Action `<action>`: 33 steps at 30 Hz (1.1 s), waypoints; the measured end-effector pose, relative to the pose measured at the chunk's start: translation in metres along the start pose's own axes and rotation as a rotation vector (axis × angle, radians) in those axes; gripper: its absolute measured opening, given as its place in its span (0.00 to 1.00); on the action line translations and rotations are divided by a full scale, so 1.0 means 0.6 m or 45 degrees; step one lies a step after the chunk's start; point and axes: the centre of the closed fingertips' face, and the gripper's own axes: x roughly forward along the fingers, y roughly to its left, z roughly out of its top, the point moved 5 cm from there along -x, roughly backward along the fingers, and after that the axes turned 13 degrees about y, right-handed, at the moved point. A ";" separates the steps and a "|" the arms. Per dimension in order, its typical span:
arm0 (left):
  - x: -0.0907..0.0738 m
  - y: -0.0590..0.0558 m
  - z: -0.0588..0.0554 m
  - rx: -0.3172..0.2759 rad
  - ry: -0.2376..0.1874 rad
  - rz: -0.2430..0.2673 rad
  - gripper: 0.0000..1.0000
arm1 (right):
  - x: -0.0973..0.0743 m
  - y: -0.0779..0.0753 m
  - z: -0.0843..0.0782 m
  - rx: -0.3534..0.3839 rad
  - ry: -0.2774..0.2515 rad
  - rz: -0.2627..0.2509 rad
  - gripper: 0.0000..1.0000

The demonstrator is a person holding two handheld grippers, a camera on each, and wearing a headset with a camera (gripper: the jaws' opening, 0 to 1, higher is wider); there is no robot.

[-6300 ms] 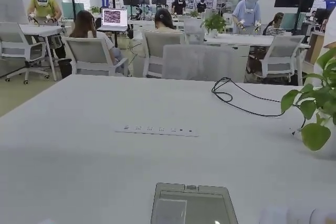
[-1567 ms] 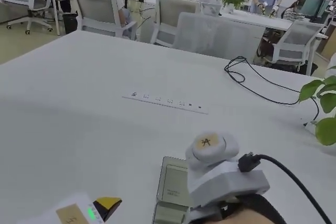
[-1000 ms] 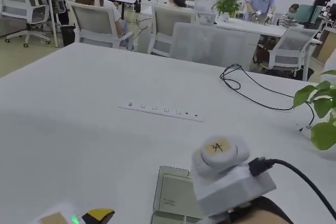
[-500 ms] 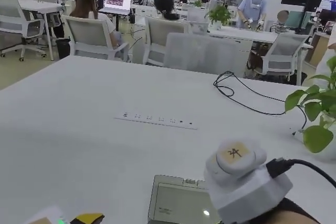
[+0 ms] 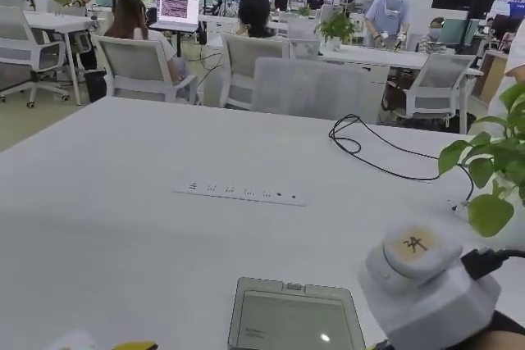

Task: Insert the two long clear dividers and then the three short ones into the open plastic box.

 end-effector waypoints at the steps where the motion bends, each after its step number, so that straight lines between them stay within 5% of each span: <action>1: -0.001 0.000 -0.001 0.002 0.003 0.003 0.92 | -0.001 -0.002 -0.003 -0.006 0.000 0.001 0.53; 13: -0.002 -0.002 -0.004 0.007 0.016 0.015 0.92 | -0.020 -0.039 -0.045 -0.109 0.004 0.012 0.55; 33: -0.003 -0.004 -0.010 -0.007 0.040 0.040 0.89 | -0.003 -0.084 -0.112 -0.481 0.088 0.011 0.53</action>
